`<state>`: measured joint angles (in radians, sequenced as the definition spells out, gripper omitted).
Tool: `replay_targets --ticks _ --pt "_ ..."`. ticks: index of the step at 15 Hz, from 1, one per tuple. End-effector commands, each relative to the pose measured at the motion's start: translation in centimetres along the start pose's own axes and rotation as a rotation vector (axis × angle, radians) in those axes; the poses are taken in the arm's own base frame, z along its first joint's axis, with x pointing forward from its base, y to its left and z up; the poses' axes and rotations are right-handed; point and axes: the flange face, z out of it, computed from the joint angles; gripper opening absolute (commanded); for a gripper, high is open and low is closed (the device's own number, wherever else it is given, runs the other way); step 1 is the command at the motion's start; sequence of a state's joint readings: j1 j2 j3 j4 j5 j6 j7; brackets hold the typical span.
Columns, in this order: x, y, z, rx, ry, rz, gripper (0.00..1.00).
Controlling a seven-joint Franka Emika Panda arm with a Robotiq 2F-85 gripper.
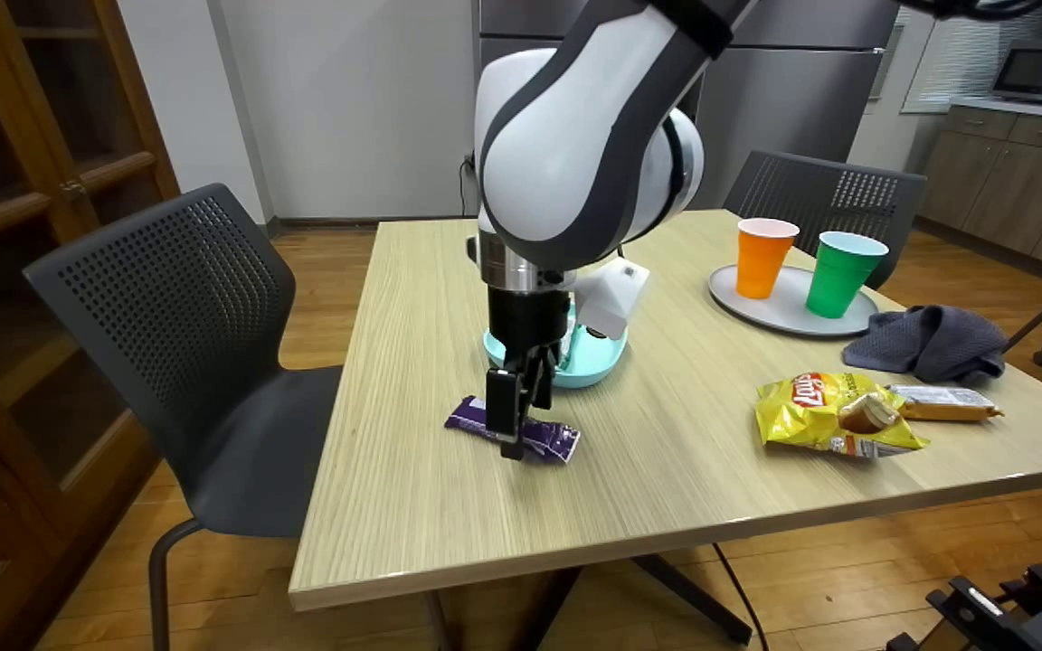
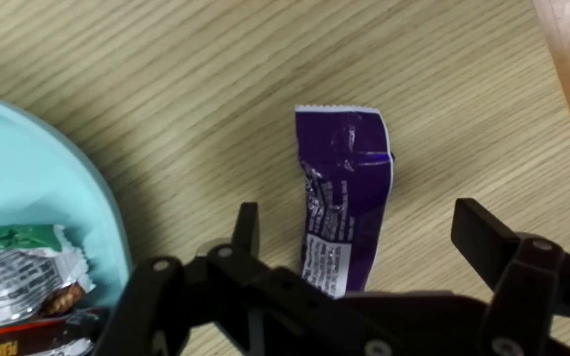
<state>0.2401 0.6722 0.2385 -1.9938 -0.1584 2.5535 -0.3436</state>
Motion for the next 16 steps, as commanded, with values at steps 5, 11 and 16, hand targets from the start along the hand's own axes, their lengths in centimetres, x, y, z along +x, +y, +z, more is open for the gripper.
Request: replay_targets --ticks 5,11,16 --pt "1.54 0.08 -0.11 -0.012 0.034 0.004 1.00" --pt "1.72 -0.07 0.15 -0.020 0.062 0.013 1.00" --pt "1.73 -0.10 0.45 -0.022 0.071 0.017 0.68"
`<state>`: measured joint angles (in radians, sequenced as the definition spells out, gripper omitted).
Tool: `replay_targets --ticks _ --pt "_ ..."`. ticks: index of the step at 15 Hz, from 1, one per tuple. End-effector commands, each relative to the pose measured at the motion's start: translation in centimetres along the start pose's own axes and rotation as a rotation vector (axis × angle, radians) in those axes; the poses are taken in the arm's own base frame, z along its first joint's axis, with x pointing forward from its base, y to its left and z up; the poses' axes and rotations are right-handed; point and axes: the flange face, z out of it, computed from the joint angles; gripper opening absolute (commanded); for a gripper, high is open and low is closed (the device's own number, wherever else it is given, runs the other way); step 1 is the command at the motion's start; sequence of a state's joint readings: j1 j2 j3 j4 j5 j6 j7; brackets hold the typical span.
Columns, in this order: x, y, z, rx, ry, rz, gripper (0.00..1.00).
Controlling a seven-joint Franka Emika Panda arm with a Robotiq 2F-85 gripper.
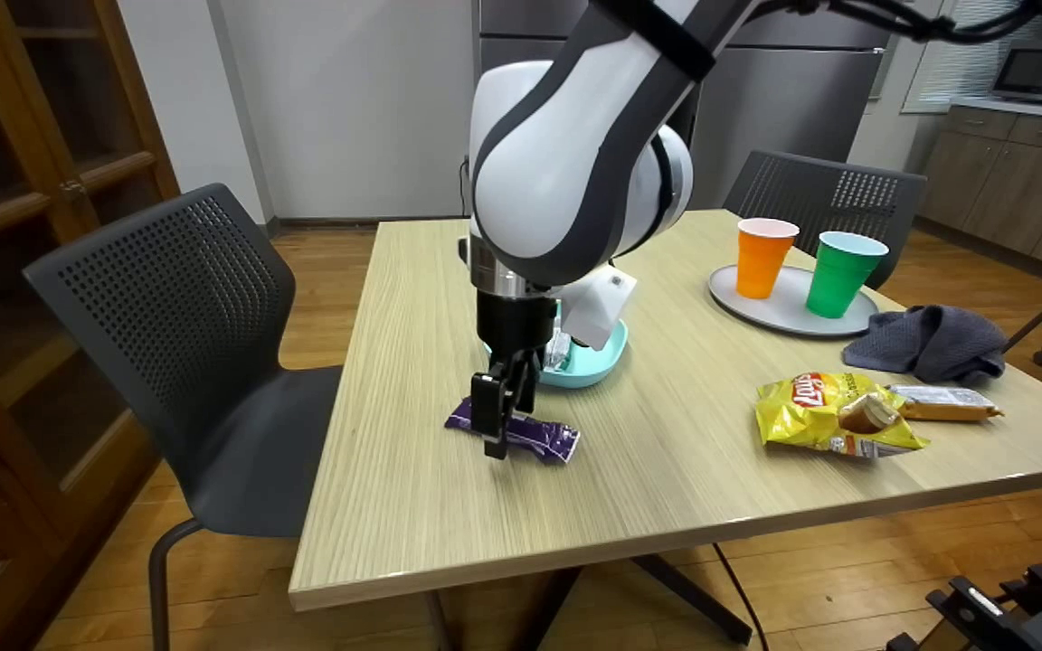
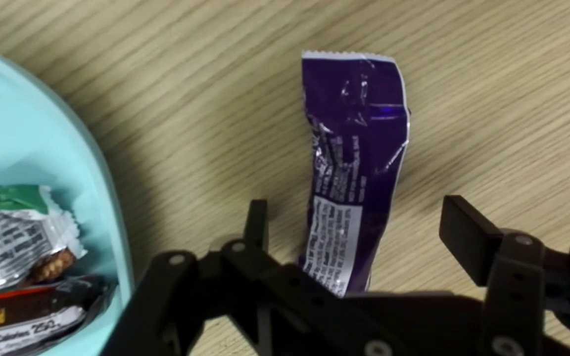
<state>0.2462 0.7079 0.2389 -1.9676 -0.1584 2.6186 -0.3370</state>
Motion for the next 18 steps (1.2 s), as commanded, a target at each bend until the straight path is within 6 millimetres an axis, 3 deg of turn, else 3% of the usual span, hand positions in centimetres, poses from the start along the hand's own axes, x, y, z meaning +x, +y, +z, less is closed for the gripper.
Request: replay_targets --ticks 1,8,14,18 --pt "0.6 -0.2 -0.1 -0.009 0.014 0.014 0.58" --pt "0.5 0.0 -0.6 0.009 0.013 0.038 0.05" --pt "0.8 0.6 -2.9 0.039 0.051 0.208 0.04" --pt "1.1 2.3 -5.3 0.067 0.088 0.428 0.04"
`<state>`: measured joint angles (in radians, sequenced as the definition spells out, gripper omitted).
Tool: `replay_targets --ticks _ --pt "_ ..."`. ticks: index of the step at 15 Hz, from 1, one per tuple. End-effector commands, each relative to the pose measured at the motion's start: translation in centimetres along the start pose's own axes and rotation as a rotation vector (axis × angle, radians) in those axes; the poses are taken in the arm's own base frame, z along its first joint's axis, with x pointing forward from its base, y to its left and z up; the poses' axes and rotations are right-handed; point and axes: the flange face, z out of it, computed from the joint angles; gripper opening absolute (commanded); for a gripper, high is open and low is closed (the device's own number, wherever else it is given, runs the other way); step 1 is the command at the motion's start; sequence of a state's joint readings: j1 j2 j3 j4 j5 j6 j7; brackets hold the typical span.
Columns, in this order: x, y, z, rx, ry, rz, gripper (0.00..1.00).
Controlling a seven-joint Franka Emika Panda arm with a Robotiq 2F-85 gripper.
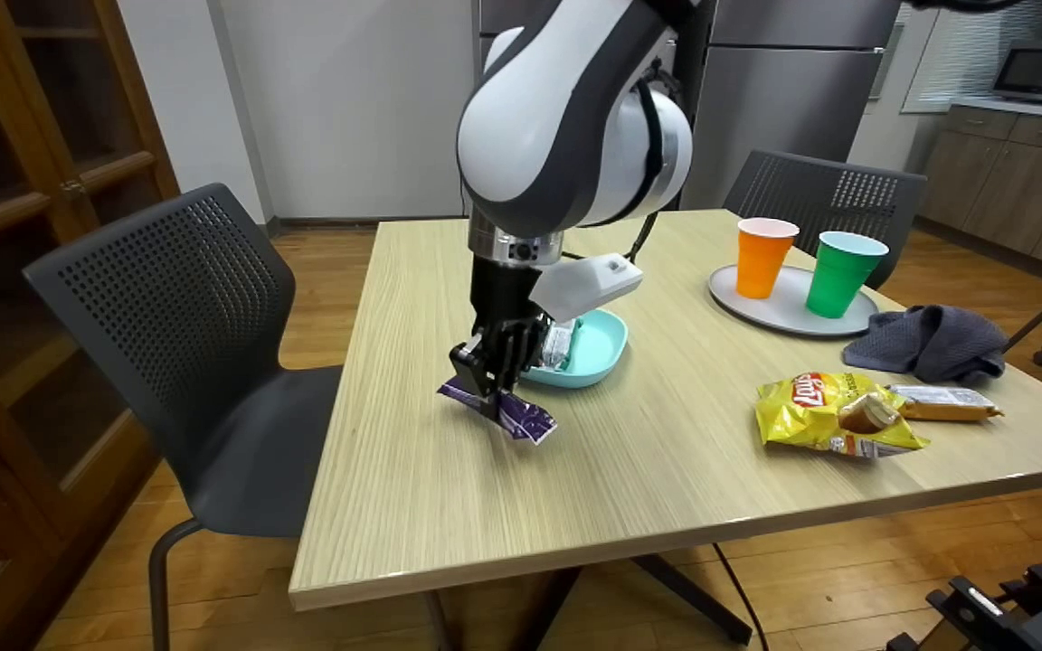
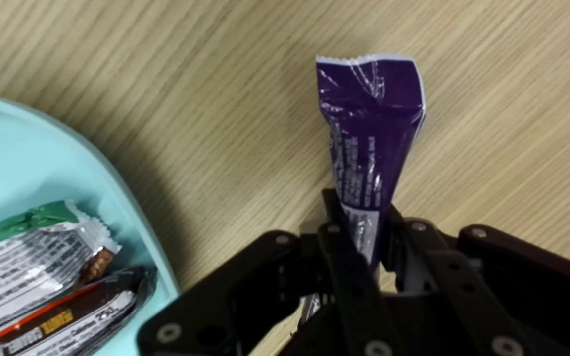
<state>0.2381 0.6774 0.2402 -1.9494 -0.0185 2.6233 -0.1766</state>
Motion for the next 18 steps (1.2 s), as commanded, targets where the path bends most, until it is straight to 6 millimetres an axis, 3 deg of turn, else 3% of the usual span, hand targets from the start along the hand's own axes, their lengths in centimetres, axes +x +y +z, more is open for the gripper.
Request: replay_targets --ticks 1,5,10,18 --pt "1.0 1.3 -3.5 0.027 0.038 0.193 0.04" --pt "2.1 4.2 -6.3 0.029 0.111 0.394 0.04" --pt "2.6 8.1 -8.4 0.020 0.192 0.640 0.04" --pt "1.7 13.4 -8.3 -0.014 0.270 1.042 0.04"
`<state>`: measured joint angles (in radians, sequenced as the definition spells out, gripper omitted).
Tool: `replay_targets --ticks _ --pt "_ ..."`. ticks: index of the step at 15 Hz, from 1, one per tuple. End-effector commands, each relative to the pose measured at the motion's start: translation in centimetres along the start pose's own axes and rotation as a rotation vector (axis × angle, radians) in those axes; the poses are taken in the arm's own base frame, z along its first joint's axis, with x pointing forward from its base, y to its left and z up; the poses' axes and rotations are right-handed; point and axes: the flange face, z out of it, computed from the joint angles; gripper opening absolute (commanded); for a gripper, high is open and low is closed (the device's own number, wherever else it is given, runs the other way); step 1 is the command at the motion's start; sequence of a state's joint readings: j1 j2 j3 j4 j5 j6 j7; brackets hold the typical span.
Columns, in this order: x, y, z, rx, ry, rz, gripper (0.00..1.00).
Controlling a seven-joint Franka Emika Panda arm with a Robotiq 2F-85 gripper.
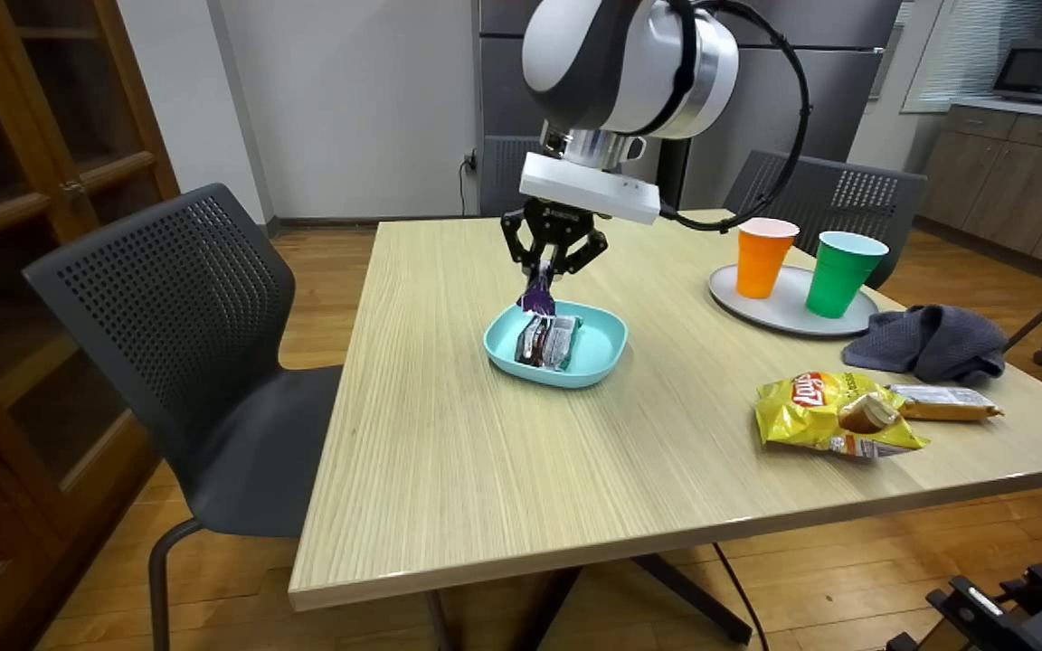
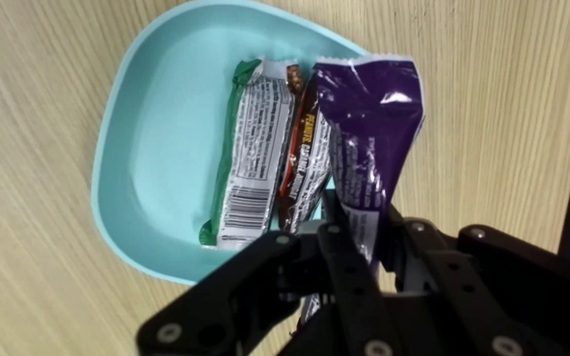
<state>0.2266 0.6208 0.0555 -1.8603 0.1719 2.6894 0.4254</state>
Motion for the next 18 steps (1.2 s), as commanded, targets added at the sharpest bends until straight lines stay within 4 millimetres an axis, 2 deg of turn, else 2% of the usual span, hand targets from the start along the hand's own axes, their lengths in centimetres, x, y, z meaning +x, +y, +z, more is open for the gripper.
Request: replay_targets --ticks 1,6,10,13,14,16,18 --pt "0.7 0.7 0.4 -0.016 0.049 0.189 0.04" --pt "0.4 2.3 3.0 -0.079 0.094 0.390 0.04" --pt "-0.2 2.8 4.5 -0.109 0.086 0.455 0.04" --pt "-0.4 2.9 4.8 -0.112 0.081 0.487 0.04" --pt "-0.4 2.9 4.8 -0.116 0.080 0.488 0.43" --pt "-0.4 2.9 4.7 -0.116 0.084 0.496 0.50" --pt "-0.3 2.9 4.2 -0.111 0.092 0.498 0.65"
